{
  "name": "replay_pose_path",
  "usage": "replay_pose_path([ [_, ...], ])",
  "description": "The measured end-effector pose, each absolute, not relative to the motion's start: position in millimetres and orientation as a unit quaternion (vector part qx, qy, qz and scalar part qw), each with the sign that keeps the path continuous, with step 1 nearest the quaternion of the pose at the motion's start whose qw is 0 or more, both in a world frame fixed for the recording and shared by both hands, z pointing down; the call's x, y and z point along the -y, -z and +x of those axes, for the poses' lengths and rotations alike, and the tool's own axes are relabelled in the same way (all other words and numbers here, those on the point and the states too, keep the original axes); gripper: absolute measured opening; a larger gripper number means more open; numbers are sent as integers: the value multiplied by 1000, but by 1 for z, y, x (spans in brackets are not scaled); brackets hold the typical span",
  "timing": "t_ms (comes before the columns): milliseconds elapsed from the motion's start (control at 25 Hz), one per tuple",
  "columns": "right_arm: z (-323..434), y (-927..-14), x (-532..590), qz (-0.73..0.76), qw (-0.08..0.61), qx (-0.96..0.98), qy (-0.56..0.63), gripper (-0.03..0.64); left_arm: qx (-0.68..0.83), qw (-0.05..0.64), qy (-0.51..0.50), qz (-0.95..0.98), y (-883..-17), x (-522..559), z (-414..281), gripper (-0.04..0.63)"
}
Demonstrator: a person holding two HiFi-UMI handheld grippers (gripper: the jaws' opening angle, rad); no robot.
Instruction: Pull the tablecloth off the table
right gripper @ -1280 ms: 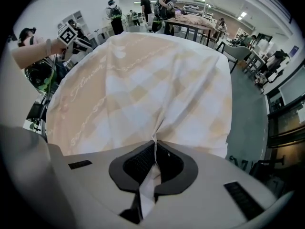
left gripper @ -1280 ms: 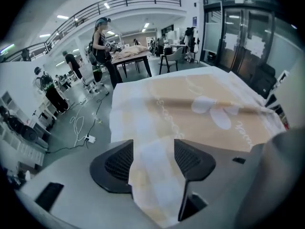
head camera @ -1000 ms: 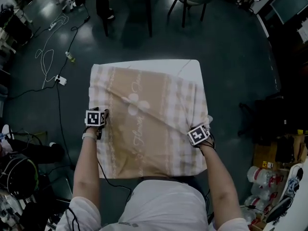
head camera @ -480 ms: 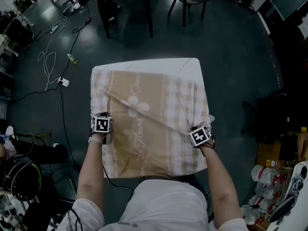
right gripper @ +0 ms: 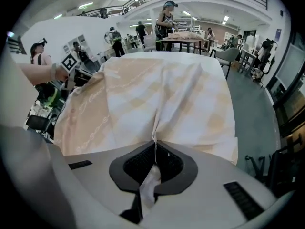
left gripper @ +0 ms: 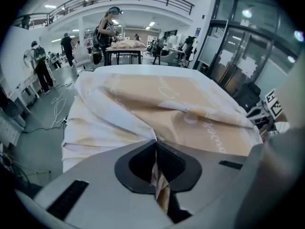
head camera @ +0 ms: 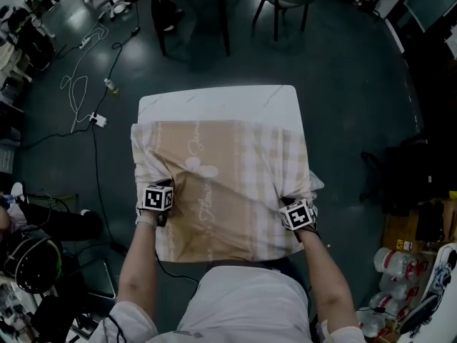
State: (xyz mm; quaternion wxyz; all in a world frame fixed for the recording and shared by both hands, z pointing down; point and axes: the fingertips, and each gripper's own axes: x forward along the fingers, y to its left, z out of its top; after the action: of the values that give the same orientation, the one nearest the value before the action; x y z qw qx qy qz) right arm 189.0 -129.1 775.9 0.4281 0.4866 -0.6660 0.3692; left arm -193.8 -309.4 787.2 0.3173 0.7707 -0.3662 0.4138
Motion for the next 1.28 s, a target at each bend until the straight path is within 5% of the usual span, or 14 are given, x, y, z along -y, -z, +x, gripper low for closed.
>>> replay_pose_path([
  [1280,154,-778,53,385,430,719,-387,32,138,391,-394,821,-780,75,-4,12],
])
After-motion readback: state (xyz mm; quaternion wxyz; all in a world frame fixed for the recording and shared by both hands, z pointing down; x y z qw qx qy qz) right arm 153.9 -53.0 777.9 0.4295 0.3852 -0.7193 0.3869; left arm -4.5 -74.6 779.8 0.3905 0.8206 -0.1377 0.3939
